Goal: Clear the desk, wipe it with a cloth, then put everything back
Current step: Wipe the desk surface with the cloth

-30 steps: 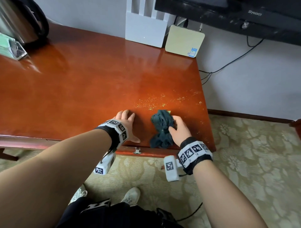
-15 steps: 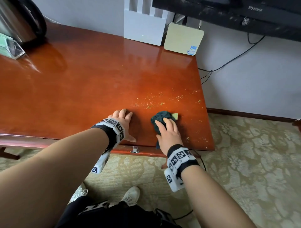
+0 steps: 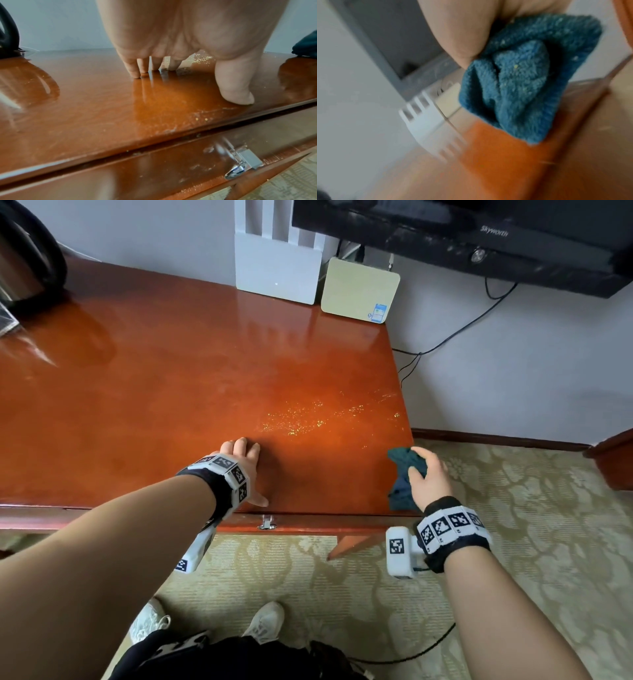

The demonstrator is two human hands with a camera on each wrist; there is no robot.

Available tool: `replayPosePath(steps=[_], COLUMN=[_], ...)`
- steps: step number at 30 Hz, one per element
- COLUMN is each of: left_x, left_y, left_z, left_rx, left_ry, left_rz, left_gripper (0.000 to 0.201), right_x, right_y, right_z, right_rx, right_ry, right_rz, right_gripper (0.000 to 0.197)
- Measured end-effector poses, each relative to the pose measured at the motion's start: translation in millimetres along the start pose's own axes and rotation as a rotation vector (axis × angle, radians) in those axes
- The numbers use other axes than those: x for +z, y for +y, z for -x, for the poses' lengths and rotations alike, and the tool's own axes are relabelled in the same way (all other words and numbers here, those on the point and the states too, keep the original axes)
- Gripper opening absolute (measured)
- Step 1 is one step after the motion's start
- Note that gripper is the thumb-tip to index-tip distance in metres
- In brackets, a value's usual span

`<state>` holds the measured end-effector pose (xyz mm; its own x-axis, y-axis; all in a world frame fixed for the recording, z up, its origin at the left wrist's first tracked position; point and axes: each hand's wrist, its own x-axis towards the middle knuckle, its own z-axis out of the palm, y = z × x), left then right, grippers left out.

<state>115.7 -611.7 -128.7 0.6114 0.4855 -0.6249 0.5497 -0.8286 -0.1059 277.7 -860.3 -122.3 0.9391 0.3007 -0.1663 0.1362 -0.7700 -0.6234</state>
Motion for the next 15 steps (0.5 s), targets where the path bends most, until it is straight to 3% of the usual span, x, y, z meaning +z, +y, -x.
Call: replayPosePath(steps=[4,5,8,9,12,15], left_x=[-2,-2,-1,-1,1,1], left_y=[0,0,-1,-1,0,0], left_z=[1,1,1,1,-2,-5], left_rx=[0.004,0.005,0.009,0.011,0.011,0.003], left_ry=[-0.010,-0.010,0.002,0.005,0.000,-0.002], left_rz=[-0.018,-0.024,-0.046,-0.052,-0.046,-0.039], left_gripper=[0.119,0.118,0.118,0.118,0.119,0.121], right_x=[2,4,8,9,21,44], right_y=[-33,-35,-23,-18,-20,-34], right_z=[6,7,8,10,15,19], right_rx=[-0.103,-0.098,0.021,0.047,-0.007,-0.051], right_ry=[-0.114,-0.094,-0.013,-0.009,-0.047,-0.183], right_rz=[-0.316,-0.243,0.366,0.462,0.383,0.398], right_gripper=[0.035,0.034,0.036,0.040,0.046,0.058])
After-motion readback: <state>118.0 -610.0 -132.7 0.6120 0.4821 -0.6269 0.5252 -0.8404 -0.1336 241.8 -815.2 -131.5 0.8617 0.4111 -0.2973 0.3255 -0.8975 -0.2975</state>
